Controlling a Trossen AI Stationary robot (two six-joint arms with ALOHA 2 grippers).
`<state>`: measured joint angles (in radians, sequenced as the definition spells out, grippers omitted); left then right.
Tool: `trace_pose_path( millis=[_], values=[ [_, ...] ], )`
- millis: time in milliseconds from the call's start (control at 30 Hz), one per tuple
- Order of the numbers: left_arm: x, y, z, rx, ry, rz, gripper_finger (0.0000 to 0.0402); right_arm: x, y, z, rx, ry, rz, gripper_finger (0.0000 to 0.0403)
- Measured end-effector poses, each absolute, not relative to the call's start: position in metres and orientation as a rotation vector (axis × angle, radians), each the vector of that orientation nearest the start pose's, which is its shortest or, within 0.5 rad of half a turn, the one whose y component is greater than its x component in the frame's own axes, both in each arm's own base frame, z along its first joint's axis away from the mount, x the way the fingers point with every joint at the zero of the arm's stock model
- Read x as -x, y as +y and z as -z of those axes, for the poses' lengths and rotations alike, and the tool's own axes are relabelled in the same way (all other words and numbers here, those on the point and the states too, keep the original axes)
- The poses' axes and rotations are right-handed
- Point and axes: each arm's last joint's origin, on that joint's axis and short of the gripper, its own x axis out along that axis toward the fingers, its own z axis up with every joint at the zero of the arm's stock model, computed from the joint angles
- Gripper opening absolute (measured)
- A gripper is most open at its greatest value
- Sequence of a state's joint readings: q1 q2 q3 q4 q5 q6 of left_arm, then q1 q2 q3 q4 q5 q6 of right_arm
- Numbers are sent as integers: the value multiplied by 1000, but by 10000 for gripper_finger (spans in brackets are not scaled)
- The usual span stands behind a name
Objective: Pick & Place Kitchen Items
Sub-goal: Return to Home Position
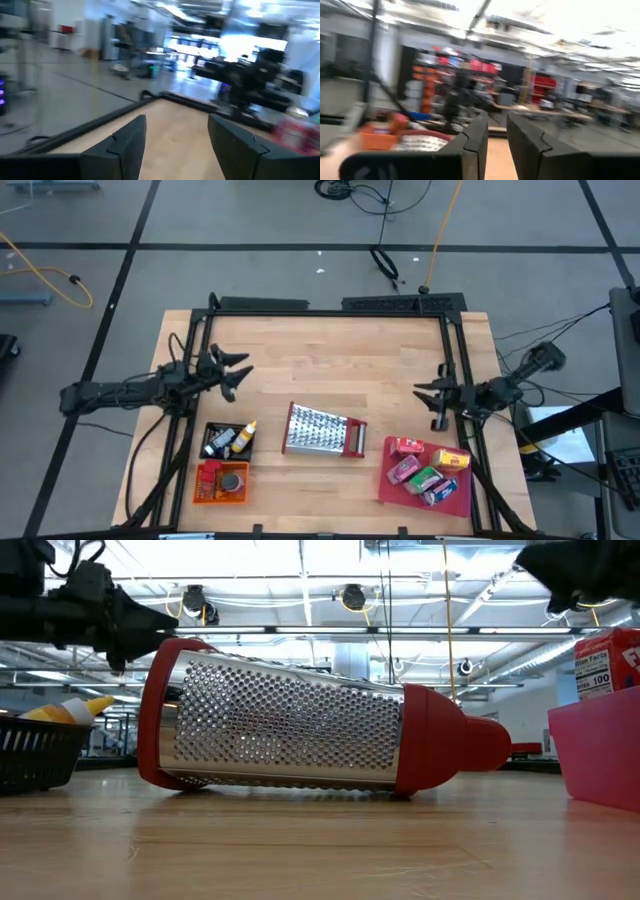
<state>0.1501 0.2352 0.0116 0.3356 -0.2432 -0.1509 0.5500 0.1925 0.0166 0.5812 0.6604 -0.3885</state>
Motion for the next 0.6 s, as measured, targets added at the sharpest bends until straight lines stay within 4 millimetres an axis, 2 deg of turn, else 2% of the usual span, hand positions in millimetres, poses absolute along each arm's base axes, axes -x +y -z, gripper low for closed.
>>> trace_pose_path(
  millis=[100,167,233,300,600],
  values=[
    [-107,30,-179,194,-150,-467,216,-94,24,-207,160,-288,262,55],
    [-107,32,-176,211,-122,-485,216,-100,21,-202,175,-239,186,50],
    [-106,33,-172,236,-93,-499,216,-104,17,-199,122,-231,71,45],
    [-106,33,-170,260,-78,-512,216,-107,13,-196,94,-208,31,40],
    [-106,33,-168,307,-70,-516,216,-111,3,-175,-11,10,103,34]
  ],
)
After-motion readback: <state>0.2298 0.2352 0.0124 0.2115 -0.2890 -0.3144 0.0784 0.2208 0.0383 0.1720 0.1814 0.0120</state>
